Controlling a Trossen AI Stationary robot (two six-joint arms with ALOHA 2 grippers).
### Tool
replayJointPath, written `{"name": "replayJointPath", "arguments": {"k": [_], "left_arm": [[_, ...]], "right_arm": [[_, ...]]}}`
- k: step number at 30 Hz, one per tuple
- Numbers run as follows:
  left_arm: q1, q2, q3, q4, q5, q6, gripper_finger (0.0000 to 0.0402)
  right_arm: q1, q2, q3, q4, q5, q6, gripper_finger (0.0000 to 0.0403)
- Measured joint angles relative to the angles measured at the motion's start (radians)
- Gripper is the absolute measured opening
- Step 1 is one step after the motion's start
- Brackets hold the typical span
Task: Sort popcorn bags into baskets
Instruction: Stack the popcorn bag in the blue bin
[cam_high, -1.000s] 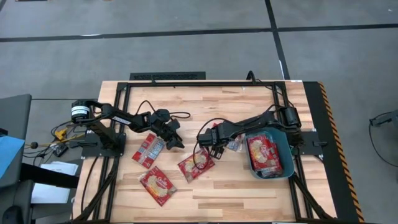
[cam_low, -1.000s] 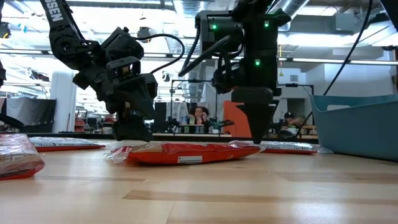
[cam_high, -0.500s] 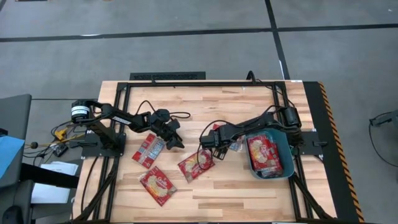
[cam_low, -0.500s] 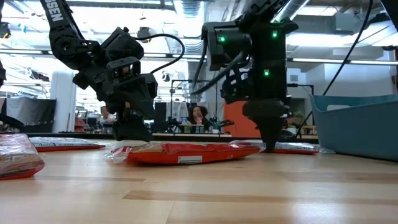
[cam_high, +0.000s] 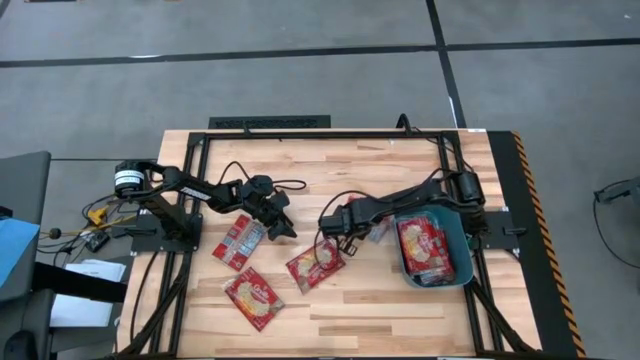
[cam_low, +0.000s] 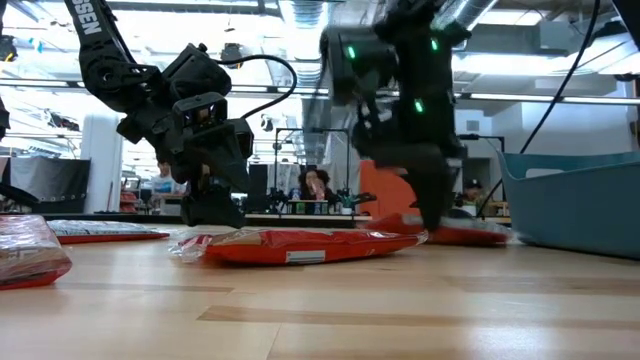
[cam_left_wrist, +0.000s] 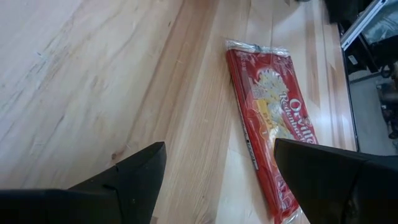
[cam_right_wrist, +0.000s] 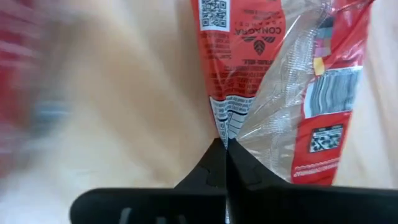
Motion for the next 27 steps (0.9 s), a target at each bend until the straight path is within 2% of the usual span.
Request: {"name": "replayJointPath", "arguments": {"k": [5,9,16,21,25,27], "left_arm": [[0.000,0.000,0.000,-0.005,0.000,-0.001,0.0290],[0.000,0.000,0.000,-0.033,0.000,0.000,0.0290],[0.000,0.000,-0.001,-0.046,-0.001,0.005,0.0290],[0.000,0.000,-0.001,-0.046,-0.002,0.008,0.0290],[0.000,0.000,-0.001,-0.041,-0.008,0.011,0.0290],[0.000,0.000,-0.001,-0.041,-0.008,0.012,0.0290]], "right_arm": [[0.002,-0.052,0.117,-0.023,-0.040,-0.006,0.0005],[0.013,-0.144,0.160,-0.010,-0.073,0.032,0.0004],[0.073,-0.374,0.163,-0.193,-0.083,0.235,0.0002],[0.161,-0.523,0.163,-0.363,-0.074,0.486,0.0001],[0.263,-0.585,0.162,-0.560,-0.048,0.753,0.0001],[0.313,-0.607,0.139,-0.558,-0.023,0.829,0.0001]]}}
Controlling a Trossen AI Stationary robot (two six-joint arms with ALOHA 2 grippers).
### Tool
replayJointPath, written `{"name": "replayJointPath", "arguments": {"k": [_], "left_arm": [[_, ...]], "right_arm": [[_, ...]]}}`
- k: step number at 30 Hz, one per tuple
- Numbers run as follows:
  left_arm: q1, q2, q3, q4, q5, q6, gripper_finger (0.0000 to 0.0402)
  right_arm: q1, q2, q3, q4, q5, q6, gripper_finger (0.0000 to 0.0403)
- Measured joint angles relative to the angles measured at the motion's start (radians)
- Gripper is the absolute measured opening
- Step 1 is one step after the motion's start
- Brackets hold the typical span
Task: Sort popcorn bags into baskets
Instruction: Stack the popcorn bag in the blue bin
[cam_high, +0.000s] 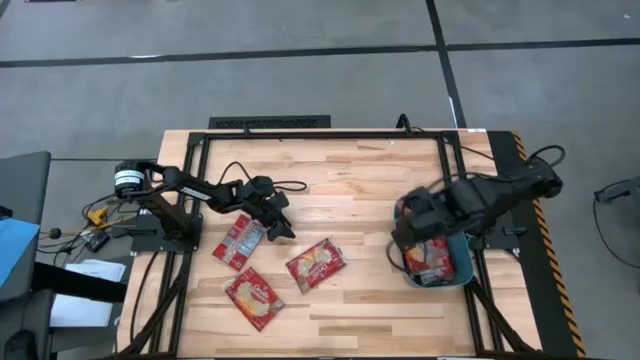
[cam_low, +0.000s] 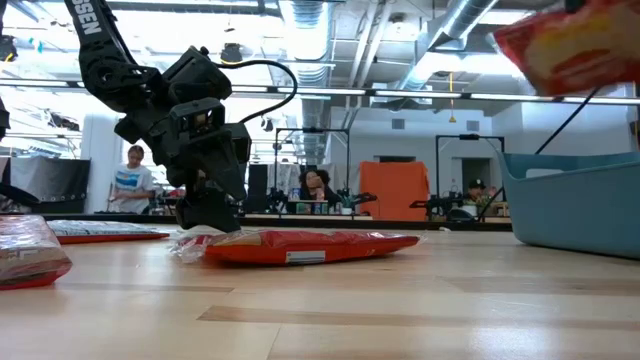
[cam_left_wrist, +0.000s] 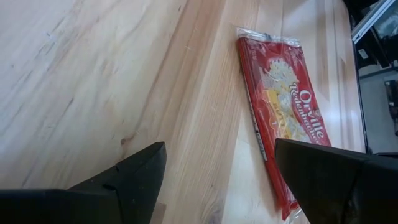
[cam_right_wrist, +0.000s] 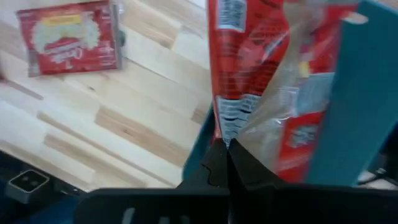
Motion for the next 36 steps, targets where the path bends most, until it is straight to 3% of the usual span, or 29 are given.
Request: {"name": "replayJointPath", "arguments": {"k": [4,14,26,36], "left_arm": [[0.000,0.000,0.000,0.000,-0.003,0.000,0.0290],[0.000,0.000,0.000,-0.002,-0.018,-0.005,0.0290],[0.000,0.000,0.000,-0.003,-0.021,-0.011,0.0290],[0.000,0.000,0.000,-0.005,-0.018,-0.010,0.0290]], "right_arm": [[0.059,-0.013,-0.046,0.007,0.038,0.152,0.0001],[0.055,0.049,-0.210,0.001,-0.042,0.200,0.0001],[-0.040,0.181,-0.216,0.003,-0.048,0.060,0.0003],[-0.107,0.301,-0.216,0.002,-0.066,-0.074,0.0037]]}}
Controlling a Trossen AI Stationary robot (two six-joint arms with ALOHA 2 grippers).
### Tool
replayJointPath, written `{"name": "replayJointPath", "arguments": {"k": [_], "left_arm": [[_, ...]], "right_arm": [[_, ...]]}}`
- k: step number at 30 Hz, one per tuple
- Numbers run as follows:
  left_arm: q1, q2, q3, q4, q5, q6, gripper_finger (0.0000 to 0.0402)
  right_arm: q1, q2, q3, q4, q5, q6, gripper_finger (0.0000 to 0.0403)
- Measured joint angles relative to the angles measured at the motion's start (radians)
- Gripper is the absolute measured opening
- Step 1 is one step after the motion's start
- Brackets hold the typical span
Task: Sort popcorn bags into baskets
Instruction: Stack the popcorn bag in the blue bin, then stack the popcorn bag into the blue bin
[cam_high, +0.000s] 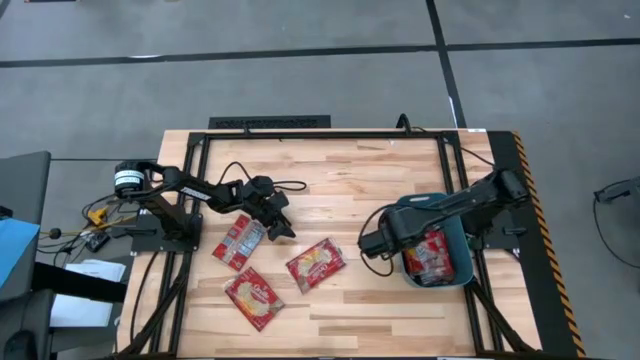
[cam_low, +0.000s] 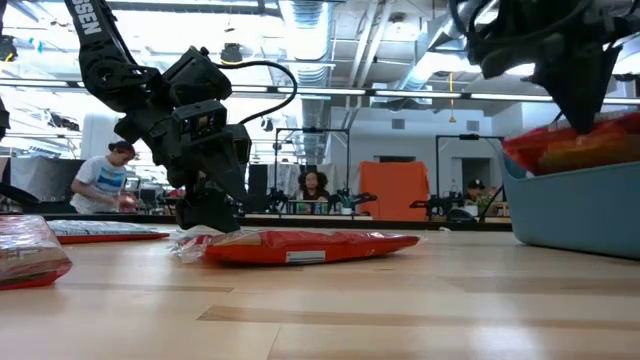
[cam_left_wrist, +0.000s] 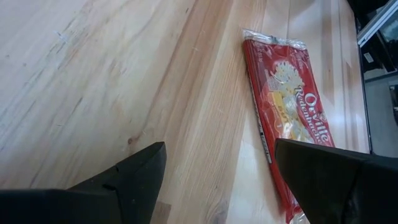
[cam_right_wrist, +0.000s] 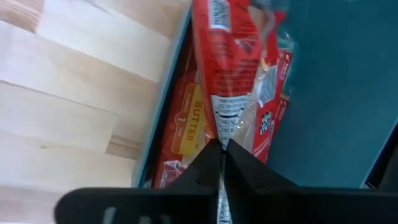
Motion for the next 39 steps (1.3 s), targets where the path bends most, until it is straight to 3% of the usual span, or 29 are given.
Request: {"name": "replayJointPath", "arguments": {"k": [13,18,24,31,39], "left_arm": [[0.000,0.000,0.000,-0.002,0.027,0.004,0.0290],[0.000,0.000,0.001,-0.005,0.055,0.004,0.0290],[0.000,0.000,0.001,-0.005,0.078,-0.002,0.0290],[0.000,0.000,0.001,-0.013,0.088,-0.016,0.0290],[-0.078,0.007,0.002,-0.012,0.022,-0.002,0.0290]], "right_arm": [[-0.022,-0.003,0.005,0.137,-0.011,-0.072,0.0201],[-0.021,-0.034,0.060,0.311,0.052,-0.165,0.0229],[-0.012,-0.023,0.072,0.715,0.105,-0.613,0.0230],[0.025,0.133,0.070,1.028,0.070,-1.139,0.0224],[0.075,0.301,0.102,1.041,0.055,-1.251,0.0240]]}}
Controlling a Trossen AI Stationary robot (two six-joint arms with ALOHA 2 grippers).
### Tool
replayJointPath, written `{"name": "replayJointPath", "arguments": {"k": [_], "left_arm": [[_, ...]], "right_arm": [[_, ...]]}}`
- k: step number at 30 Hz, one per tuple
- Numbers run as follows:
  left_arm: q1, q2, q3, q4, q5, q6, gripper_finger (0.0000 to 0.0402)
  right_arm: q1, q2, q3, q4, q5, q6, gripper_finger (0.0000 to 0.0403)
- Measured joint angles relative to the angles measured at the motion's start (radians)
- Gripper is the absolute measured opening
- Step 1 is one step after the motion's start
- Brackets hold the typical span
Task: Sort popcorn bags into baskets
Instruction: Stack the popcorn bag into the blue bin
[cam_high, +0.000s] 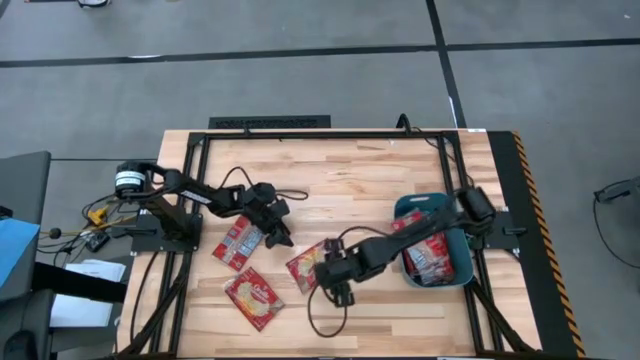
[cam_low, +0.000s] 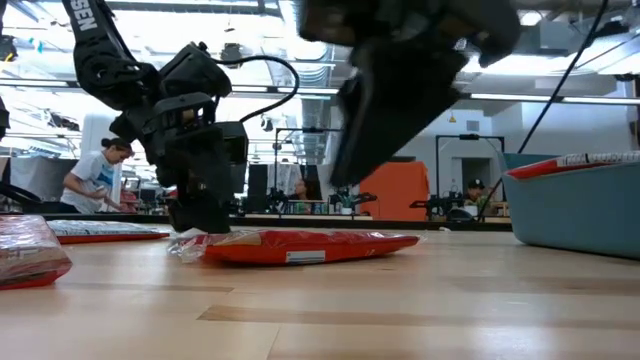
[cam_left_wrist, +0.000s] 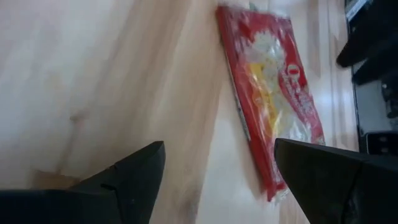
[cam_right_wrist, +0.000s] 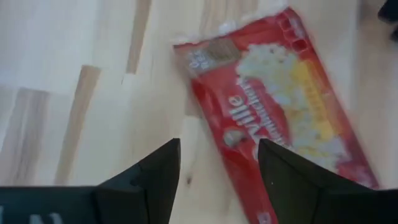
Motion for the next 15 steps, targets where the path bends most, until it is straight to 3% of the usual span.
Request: {"name": "replayJointPath", "arguments": {"k": [9,15], "left_arm": [[-0.089,0.003,0.002,0.021,-0.153,0.003,0.0290],[-0.113,0.003,0.002,0.021,-0.182,-0.001,0.0290]], "right_arm": [[0.005,0.112,0.077,-0.106,0.101,-0.055,0.0256],[0.007,0.177,0.087,-0.093,0.146,-0.153,0.0255]]}}
